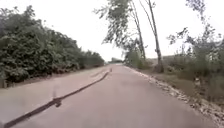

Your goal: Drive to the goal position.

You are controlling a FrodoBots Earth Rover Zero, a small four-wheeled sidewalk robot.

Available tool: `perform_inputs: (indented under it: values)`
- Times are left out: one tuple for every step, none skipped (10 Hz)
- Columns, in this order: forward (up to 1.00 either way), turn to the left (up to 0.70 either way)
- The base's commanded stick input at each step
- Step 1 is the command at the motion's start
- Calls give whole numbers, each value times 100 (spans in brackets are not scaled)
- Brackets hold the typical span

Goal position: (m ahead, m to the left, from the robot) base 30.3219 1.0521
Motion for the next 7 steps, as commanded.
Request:
perform_inputs:
  values:
    - [70, 0]
    - [70, 0]
    - [70, 0]
    - [70, 0]
    - [70, 0]
    - [70, 0]
    - [70, 0]
